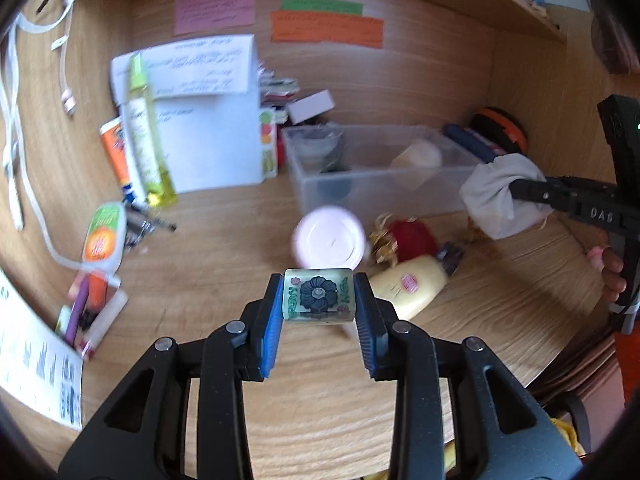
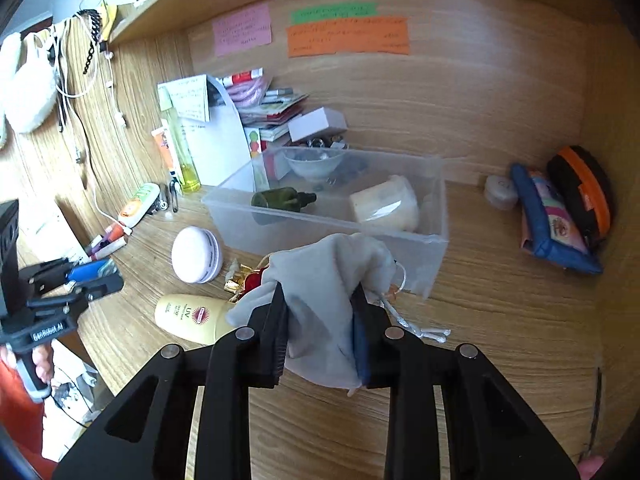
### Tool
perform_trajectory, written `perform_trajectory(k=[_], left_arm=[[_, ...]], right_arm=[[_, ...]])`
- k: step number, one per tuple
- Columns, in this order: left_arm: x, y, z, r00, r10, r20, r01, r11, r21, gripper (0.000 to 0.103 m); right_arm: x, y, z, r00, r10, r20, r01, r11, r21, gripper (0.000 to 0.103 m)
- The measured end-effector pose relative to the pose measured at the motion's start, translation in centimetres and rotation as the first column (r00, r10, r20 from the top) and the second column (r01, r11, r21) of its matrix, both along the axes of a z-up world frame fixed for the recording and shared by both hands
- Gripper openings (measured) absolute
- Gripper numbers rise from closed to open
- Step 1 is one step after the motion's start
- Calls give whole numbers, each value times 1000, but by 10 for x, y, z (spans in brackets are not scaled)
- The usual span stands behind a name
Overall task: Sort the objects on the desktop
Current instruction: 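Carry the square item and white bag into the plastic box and release both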
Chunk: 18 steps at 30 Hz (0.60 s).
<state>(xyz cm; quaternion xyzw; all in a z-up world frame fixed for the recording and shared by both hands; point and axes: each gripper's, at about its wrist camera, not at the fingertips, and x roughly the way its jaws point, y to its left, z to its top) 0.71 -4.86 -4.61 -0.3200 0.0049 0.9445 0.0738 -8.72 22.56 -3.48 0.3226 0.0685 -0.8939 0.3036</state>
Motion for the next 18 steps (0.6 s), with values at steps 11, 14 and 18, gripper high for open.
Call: perform_trajectory(k=[11, 14, 18], left_arm=[[-39, 17, 49, 998, -56, -31, 55, 998, -37, 33], [-51, 20, 56, 997, -71, -30, 70, 996, -49, 33], [-71, 23, 65, 995, -95, -18, 95, 995, -37, 33]], right_arm=[[-3, 26, 39, 997, -15, -73, 14, 1000, -9, 25], [-5, 33, 53, 995, -17, -102, 14, 999, -28, 25], [-13, 35, 69, 990, -21, -139, 17, 1000, -26, 25]])
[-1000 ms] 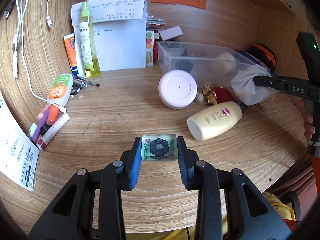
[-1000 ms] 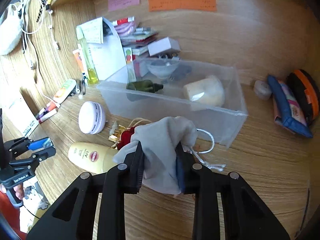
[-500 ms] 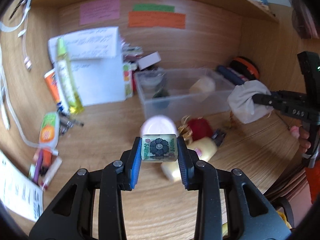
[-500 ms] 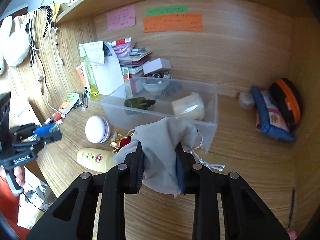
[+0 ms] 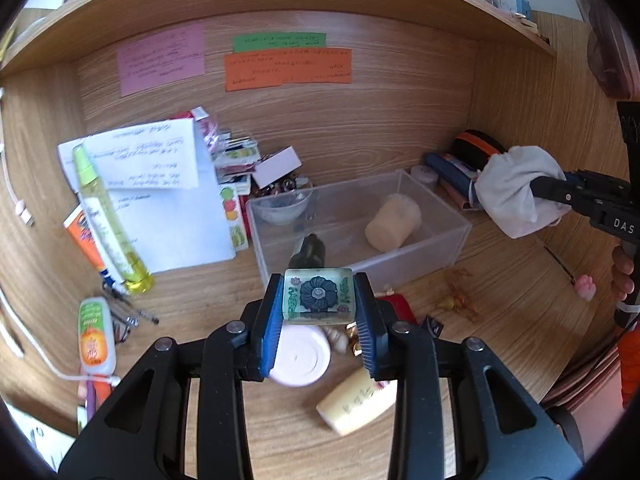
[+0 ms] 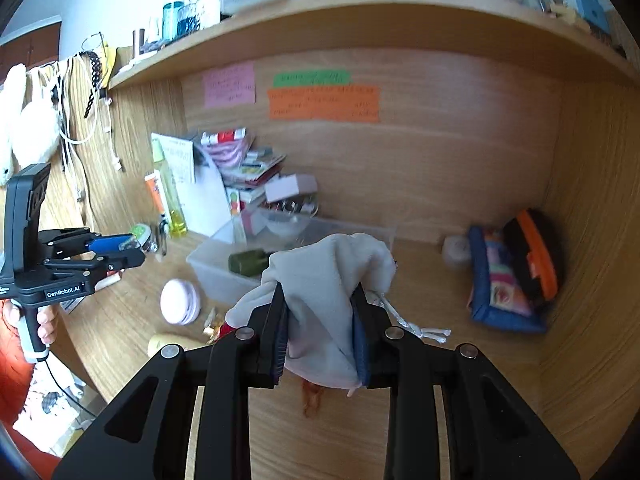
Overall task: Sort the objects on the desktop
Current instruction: 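Carry the square item and white bag into the plastic box and release both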
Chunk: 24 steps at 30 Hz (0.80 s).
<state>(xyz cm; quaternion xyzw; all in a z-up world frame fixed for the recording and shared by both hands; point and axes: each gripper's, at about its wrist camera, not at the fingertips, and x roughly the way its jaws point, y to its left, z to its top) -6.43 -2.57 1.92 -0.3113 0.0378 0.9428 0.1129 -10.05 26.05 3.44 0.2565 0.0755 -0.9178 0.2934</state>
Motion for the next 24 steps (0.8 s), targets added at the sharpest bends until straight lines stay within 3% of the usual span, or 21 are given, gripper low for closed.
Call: perform_trajectory(k=[12, 24], left_arm=[[-67, 10, 24, 1000, 1, 10, -1, 1000, -16, 33], [-133, 19, -4, 995, -11, 104, 17, 998, -55, 33]], right_arm=[[-55, -25, 17, 999, 37, -16, -36, 999, 15, 25], [-103, -70, -4, 995, 81, 61, -85, 994, 66, 25]])
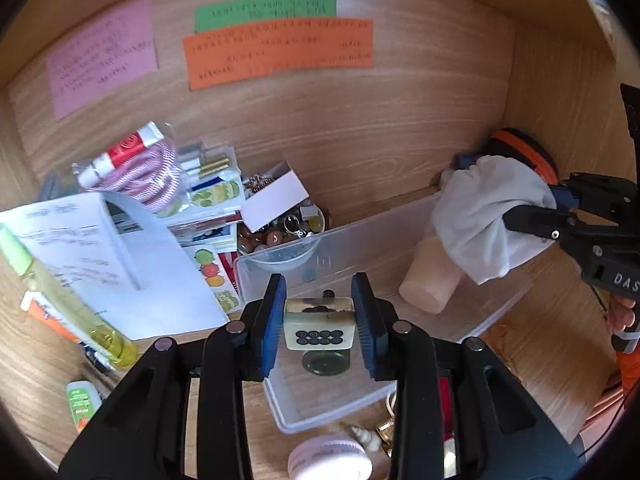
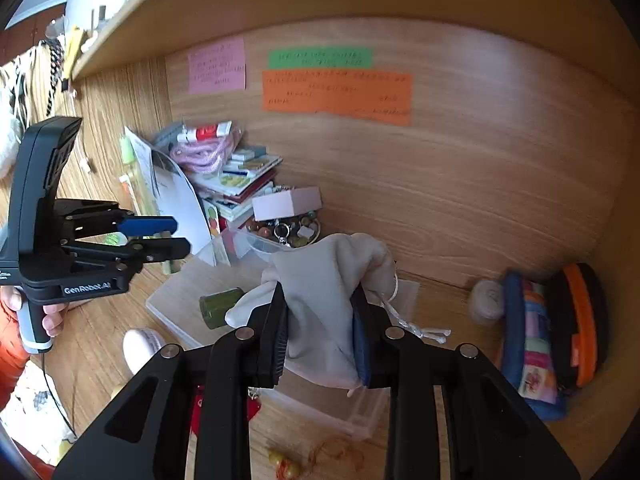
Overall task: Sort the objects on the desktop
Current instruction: 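Carry the square item and white bag into the plastic box and release both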
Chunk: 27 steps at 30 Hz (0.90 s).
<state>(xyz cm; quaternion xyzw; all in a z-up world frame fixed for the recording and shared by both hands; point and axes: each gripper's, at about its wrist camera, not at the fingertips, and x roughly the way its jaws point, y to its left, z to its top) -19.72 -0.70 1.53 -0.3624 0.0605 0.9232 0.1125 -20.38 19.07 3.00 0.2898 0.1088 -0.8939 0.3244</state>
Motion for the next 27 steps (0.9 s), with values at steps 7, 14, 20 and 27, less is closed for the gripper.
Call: perform_trajectory(k=[7, 14, 20, 27], left_arm=[[-27, 4, -21, 999, -14, 43, 15, 1000, -19, 33], [-48, 5, -43, 996, -17, 84, 21, 999, -46, 33], [-62, 7, -58, 993, -13, 118, 21, 998, -65, 33], [-67, 11, -62, 992, -10, 126, 21, 996, -89, 33]], right_arm=[[-19, -28, -19, 999, 10, 47, -14, 997, 75, 25], [-35, -49, -45, 997, 31, 77, -41, 989, 140, 25], [-45, -64, -64, 990, 119, 80, -131, 976, 172, 25], [-51, -77, -78, 986, 137, 93, -155, 963, 220, 25]])
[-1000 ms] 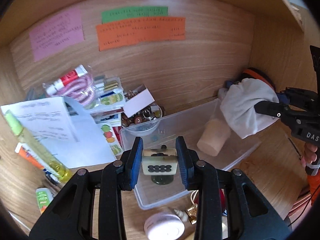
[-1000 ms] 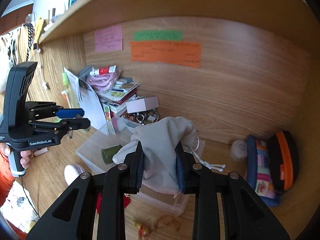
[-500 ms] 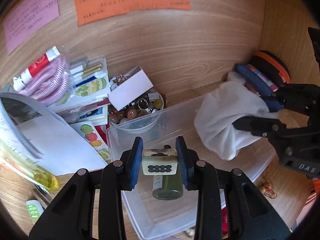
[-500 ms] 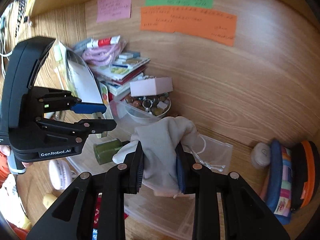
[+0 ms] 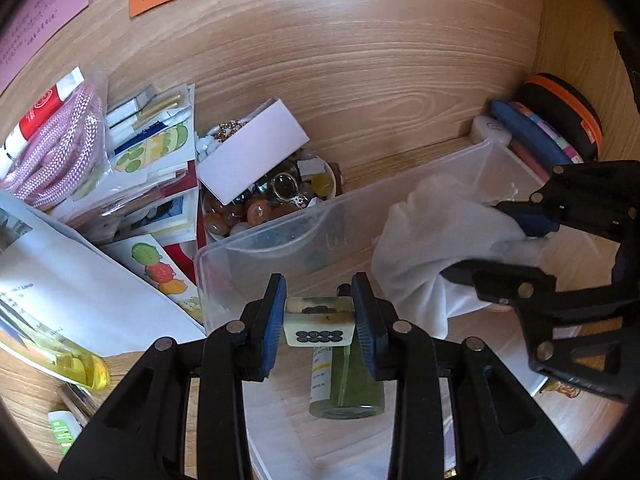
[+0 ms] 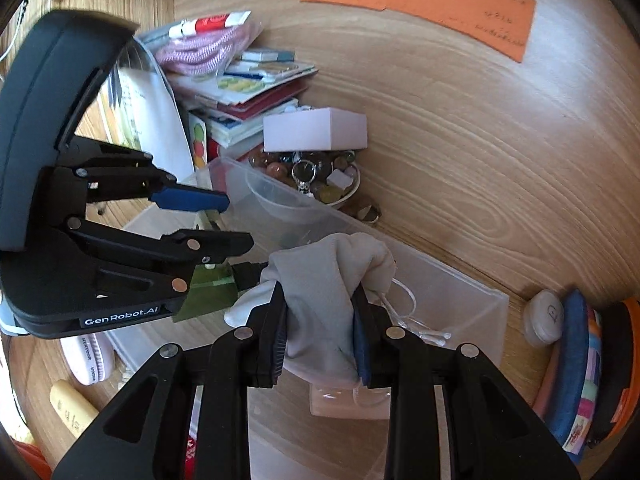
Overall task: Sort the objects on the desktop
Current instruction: 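Carry the square item and white bag into the plastic box and release both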
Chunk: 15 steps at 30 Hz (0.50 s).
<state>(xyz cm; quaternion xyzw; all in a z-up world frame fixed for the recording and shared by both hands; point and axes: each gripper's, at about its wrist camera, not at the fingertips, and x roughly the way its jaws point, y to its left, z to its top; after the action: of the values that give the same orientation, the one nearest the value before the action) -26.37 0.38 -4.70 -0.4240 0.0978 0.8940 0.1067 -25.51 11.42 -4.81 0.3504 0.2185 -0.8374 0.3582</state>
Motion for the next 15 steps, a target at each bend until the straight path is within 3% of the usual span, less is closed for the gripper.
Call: perform_trajectory(k=[6, 11, 14, 15], left_arm=[[-3, 0, -3, 1000, 2, 6, -2, 1000, -10, 33], [-3, 2, -7, 1000, -1, 5, 1, 1000, -22, 34], [-4, 3, -8, 1000, -6, 15, 6, 1000, -19, 36], [-4, 4, -8, 1000, -5, 16, 6, 1000, -23, 37]], right_arm=[[4, -12, -14, 1000, 22, -13, -21, 997, 73, 29], [17, -19, -20, 996, 33, -89, -20, 990, 139, 31], [18, -19, -17, 995, 31, -99, -15, 989, 150, 40], [18, -17, -16, 994, 22, -106, -6, 989, 147, 48]])
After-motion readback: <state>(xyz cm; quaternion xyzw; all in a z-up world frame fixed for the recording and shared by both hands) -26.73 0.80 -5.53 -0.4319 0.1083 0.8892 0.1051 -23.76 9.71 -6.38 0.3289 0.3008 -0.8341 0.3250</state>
